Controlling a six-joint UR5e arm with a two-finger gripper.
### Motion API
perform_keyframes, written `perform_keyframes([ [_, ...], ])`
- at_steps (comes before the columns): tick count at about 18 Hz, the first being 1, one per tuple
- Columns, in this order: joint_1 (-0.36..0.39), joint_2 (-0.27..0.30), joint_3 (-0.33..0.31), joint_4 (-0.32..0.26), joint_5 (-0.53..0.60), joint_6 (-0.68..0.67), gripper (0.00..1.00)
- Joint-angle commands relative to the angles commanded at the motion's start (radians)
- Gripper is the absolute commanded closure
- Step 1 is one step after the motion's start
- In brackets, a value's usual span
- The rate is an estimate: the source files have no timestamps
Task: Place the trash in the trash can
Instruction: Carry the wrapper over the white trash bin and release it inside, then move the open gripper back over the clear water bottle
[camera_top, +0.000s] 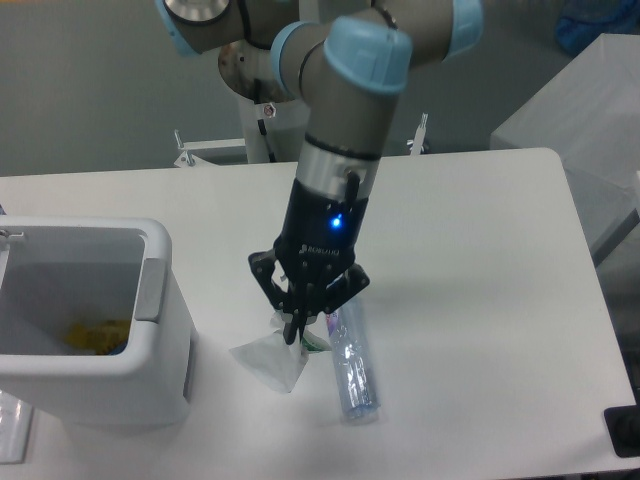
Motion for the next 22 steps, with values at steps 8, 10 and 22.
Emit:
perform_keyframes([
  [8,-0.1,0.072,0.029,0.0,-0.011,-0.114,1.0],
  [10,-0.15,0.077,0.019,-0.002,-0.009,-0.117,1.0],
  [22,-0.321,0.041,-0.083,0.006,-0.005,-0.083,0.52],
])
